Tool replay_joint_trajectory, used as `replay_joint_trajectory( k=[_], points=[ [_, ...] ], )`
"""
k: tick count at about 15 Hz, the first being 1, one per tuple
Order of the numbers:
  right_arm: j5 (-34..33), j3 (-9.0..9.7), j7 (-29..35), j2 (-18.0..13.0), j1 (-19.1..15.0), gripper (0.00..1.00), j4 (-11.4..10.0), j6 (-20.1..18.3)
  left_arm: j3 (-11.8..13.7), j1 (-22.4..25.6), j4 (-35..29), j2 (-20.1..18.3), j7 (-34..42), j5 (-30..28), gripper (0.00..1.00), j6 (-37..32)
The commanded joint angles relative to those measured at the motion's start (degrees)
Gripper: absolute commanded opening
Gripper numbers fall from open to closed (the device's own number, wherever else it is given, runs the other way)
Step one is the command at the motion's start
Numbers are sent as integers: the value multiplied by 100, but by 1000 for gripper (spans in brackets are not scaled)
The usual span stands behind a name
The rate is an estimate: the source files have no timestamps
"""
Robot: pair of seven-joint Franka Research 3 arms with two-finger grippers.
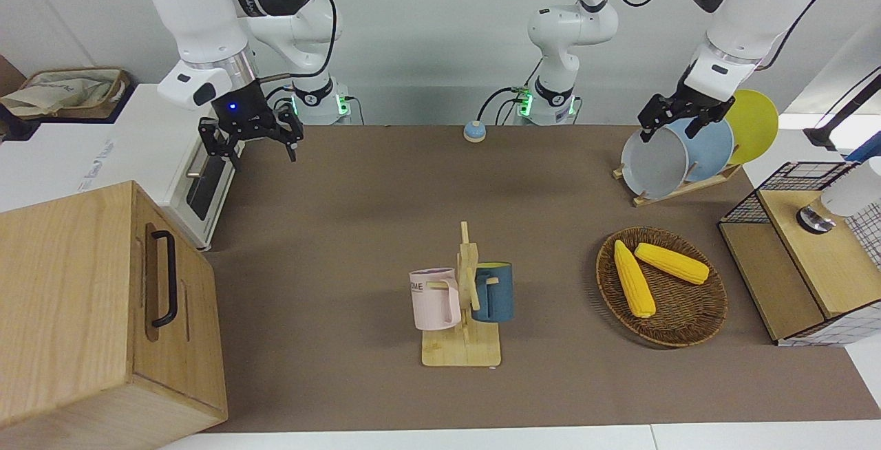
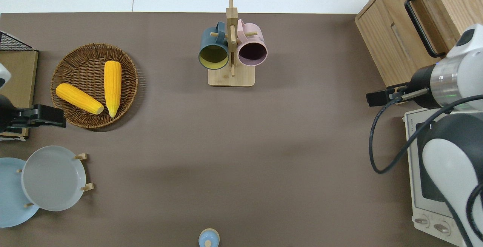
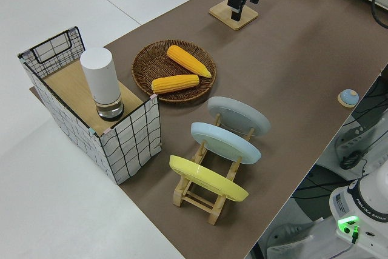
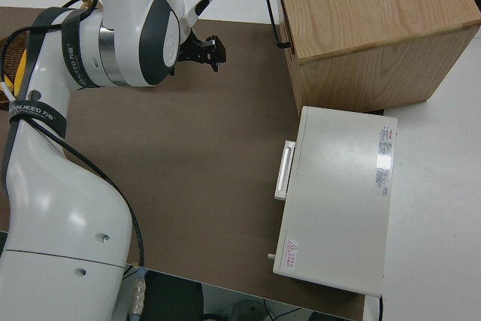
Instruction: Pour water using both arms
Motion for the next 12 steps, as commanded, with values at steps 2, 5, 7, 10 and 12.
replay_joint_trajectory(
  k=[2, 5, 7, 10, 12],
  points=[
    [-144, 315, -256, 112, -2, 990, -403, 1081, 461, 27, 7, -12, 600, 61, 1000, -43],
    [-346, 448, -439, 121, 85, 990, -651, 1619, 821, 18, 7, -39, 969, 61, 1000, -43],
    [-408, 448, -755, 200, 147, 990, -668, 1934, 980, 27, 7, -39, 1250, 70, 1000, -26],
    [-435, 518, -959, 288, 305, 990, -808, 2557, 1226, 27, 16, -30, 1584, 70, 1000, 27],
    [-479, 579, -959, 279, 340, 990, -1081, 3155, 1376, 27, 77, -12, 1891, 122, 1000, 36]
  ],
)
